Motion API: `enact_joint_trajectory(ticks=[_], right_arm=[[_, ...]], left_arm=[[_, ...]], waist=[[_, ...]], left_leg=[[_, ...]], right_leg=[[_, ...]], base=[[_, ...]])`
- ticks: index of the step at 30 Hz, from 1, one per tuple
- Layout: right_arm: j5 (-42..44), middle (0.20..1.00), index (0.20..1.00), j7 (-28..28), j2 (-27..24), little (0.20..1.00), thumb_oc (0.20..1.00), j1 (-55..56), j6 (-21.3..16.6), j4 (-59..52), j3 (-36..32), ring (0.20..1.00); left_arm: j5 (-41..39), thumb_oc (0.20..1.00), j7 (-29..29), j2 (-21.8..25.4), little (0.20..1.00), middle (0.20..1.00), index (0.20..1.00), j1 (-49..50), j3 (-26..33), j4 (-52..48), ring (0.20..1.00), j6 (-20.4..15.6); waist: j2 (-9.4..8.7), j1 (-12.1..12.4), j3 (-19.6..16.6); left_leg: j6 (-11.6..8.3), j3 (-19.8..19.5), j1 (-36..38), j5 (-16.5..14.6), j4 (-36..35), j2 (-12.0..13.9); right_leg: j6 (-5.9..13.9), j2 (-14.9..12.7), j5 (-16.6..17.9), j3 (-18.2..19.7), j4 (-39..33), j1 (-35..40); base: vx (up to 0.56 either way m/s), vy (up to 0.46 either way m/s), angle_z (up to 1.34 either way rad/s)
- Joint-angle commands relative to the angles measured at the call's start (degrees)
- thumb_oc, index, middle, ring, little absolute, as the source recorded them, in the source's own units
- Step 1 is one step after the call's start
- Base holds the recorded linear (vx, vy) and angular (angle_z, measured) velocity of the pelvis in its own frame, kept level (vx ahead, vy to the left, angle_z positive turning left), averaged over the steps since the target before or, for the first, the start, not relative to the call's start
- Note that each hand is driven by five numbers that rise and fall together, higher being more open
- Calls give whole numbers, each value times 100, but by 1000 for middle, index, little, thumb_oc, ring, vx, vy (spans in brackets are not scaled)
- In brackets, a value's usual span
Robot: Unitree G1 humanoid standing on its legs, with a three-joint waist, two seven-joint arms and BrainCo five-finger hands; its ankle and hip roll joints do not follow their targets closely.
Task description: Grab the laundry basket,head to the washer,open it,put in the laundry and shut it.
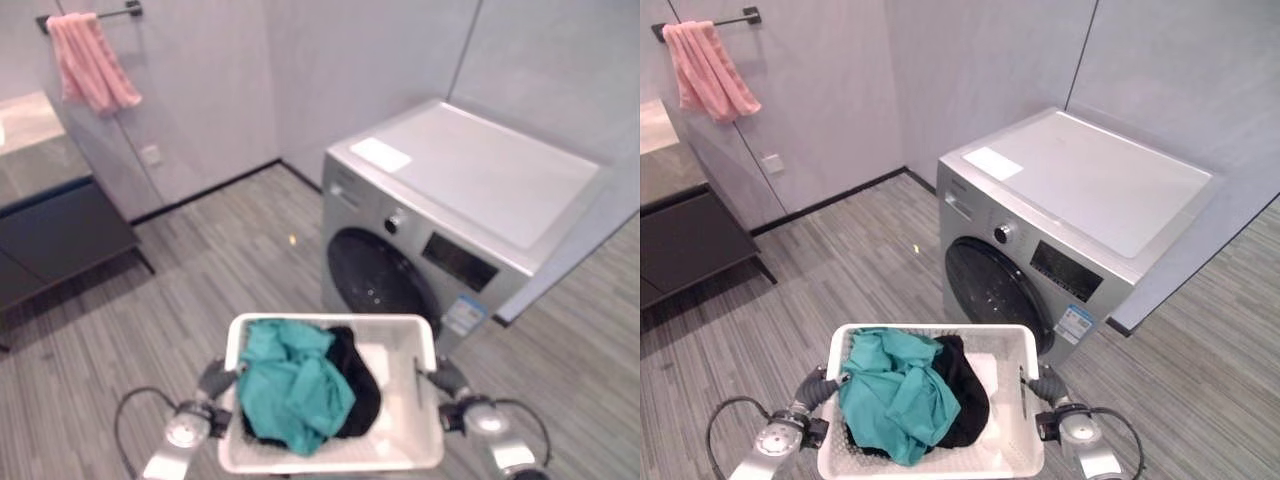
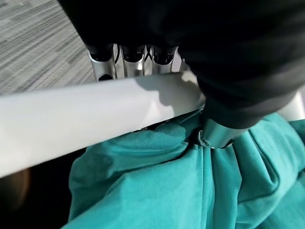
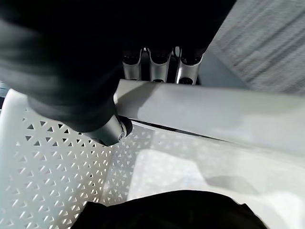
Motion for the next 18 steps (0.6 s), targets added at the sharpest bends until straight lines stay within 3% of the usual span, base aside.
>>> enact_joint_trajectory(ticks=[1,14,18], right_arm=[[360,200,200,125,-501,200,200,-343,-324,-1158,-571,200],[1085,200,200,922,-933,200,200,311,-222,-3449,-960,200],[2068,200,200,1596,-1370,200,200,814,-73,-4548,-1118,200]], left_arm=[[-15,200,142,616,200,200,200,-472,549,-682,200,-365],[-247,200,-157,1150,200,200,200,427,1803,-2822,200,-392],[-53,200,-223,1634,200,200,200,872,2620,-3591,200,-442]], waist=[[-249,92,66],[-700,257,278],[-979,376,434]], left_leg=[[-52,285,-459,-53,68,131],[58,403,-507,-160,113,195],[124,564,-641,-418,577,207]], right_leg=[[194,-171,-429,-549,32,263],[265,-169,-327,-359,40,83],[354,-227,-232,-183,83,6]], base=[[-1,12,-6],[8,9,-5],[-16,29,-23]])
